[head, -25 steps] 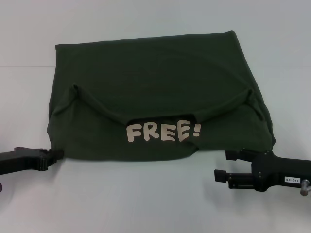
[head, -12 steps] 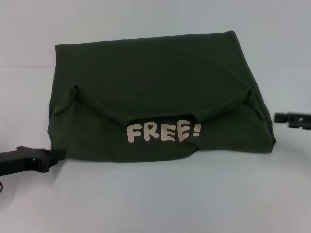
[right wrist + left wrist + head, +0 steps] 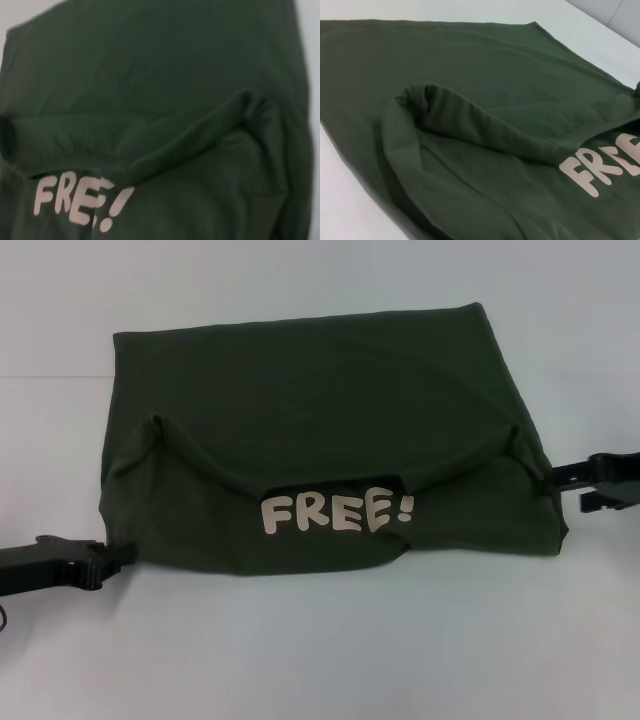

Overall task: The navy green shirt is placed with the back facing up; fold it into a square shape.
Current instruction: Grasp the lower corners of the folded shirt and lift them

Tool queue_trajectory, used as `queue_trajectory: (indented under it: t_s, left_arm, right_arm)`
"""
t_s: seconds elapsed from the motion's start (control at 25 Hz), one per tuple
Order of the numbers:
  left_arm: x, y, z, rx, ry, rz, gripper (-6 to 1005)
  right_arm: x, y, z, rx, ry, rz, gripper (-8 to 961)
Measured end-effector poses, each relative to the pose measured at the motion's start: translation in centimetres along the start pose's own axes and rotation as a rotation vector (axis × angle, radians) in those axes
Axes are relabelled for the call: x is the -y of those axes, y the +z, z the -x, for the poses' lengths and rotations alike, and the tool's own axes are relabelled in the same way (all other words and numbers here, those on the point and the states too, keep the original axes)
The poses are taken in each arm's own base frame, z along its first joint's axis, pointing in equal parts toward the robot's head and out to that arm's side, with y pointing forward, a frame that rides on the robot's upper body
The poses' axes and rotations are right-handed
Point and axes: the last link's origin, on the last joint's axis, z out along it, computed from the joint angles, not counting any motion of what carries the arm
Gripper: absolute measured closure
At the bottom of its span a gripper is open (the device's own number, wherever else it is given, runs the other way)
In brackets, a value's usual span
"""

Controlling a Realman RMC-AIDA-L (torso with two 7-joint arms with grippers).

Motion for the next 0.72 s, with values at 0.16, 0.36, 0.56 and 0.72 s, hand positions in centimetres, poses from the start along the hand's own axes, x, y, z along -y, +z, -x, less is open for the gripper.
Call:
queue_trajectory:
  t_s: [0.16,0.36,0.56,0.72]
  left_arm:
    - [0.1,-0.2,-0.1,0.002,0.004,-0.003,930]
    - [0.2,-0.3,0.1,0.004,0.002,-0.005,930]
    - [0.2,-0.3,0.2,0.004,0.0,-0.005,930]
    - [0.1,-0.2,0.2,0.004,-0.002,-0.003,931]
  right_arm:
    - [-1.6,1.6,0.4,-0.053,-0.043,-0.047,60]
    - [-2.3,2.7,0.0,-0.081,-0.065,-0.067,63]
    - [-2.0,3.3,-0.4,-0.063,-0.069,-0.078,67]
    - [-1.9,4.2,-0.9,-0.065,-0.065,-0.079,69]
